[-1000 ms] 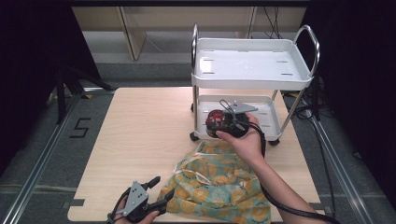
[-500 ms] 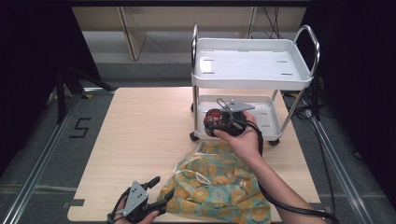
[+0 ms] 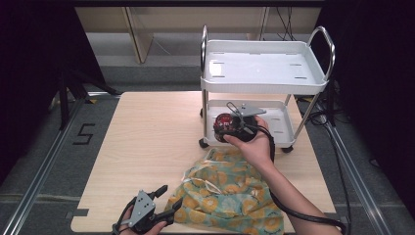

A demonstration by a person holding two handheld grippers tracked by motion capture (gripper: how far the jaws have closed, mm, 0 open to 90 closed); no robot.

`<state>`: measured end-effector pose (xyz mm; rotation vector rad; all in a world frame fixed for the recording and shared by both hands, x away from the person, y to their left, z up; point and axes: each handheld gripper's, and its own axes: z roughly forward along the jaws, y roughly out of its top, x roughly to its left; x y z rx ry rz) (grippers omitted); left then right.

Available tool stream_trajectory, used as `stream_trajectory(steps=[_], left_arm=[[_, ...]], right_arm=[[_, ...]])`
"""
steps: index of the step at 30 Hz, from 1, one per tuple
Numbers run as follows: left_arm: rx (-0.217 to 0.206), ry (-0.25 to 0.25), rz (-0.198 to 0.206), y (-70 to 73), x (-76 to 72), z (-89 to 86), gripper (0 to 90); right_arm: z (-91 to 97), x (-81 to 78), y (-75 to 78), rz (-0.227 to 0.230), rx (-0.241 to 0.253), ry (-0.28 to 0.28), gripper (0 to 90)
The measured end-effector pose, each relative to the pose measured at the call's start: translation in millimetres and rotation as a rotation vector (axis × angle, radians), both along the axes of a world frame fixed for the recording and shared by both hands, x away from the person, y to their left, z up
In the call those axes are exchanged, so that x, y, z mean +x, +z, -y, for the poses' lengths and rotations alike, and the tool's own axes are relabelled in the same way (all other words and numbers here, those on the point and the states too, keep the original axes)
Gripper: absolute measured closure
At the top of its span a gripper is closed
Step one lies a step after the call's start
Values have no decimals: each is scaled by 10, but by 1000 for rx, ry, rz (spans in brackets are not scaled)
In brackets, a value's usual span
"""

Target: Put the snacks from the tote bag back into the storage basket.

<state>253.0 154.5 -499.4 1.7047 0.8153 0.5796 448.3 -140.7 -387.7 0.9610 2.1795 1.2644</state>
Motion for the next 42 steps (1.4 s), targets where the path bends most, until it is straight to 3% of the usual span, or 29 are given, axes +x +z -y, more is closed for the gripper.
stream_trajectory(steps=[7,17,27,29,32,34,39,42], left_arm=[[-6,-5,8,-3,8,0,332],[1,-7,11,-1,9,-4,332],[7,-9,16,1,13,-11,332],[10,-10,16,2,13,-14,332],[9,-9,15,1,13,-13,332],[10,-10,17,3,13,-14,332],[19,-14,22,5,19,-21,332],[12,-11,17,3,14,-16,333]], right_arm=[[-19,10,0,-26,13,-12,268],[-13,44,4,-4,-9,2,268],[-38,60,-6,-25,10,-17,267],[-33,83,-8,-3,-13,-11,268],[-35,85,-4,-18,0,2,268],[-33,92,-6,-10,-18,-10,268],[-49,94,-4,-31,8,-10,268],[-46,110,-6,-23,-11,-21,268]])
